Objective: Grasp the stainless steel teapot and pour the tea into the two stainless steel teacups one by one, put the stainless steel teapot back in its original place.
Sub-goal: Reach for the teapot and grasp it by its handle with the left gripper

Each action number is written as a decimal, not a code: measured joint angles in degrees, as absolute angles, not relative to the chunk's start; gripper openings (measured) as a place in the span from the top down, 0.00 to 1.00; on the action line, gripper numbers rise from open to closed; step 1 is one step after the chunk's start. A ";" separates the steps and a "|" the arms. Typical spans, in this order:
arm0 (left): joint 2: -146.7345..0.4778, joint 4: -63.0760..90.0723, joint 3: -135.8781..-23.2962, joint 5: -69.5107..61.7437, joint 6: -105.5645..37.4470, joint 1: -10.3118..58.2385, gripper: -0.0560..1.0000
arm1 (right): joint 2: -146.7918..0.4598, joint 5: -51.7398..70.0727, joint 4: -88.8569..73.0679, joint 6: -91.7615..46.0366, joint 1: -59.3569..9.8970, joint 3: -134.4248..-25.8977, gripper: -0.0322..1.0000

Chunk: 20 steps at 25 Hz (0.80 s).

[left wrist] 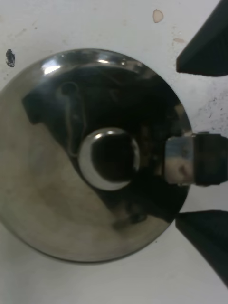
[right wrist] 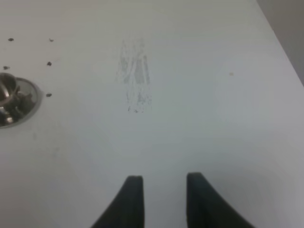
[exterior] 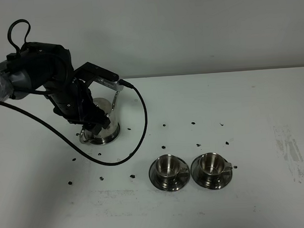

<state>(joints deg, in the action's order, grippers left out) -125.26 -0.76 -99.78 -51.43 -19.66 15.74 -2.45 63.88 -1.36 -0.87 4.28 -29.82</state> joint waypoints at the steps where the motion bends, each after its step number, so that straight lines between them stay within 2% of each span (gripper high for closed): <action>1: -125.26 -0.76 -99.78 -51.43 -19.66 15.74 0.41 | -2.45 63.88 -1.36 -0.87 4.28 -29.82 0.75; 6: -125.26 -1.09 -99.78 -51.52 -18.31 15.74 0.51 | -2.45 63.88 -1.36 -0.87 4.28 -29.82 0.75; 11: -125.26 -3.72 -99.78 -52.01 -15.80 15.74 0.74 | -2.45 63.88 -1.36 -0.87 4.28 -29.82 0.75; 20: -125.26 -4.71 -99.78 -52.11 -15.12 15.74 0.74 | -2.45 63.88 -1.36 -0.87 4.28 -29.82 0.75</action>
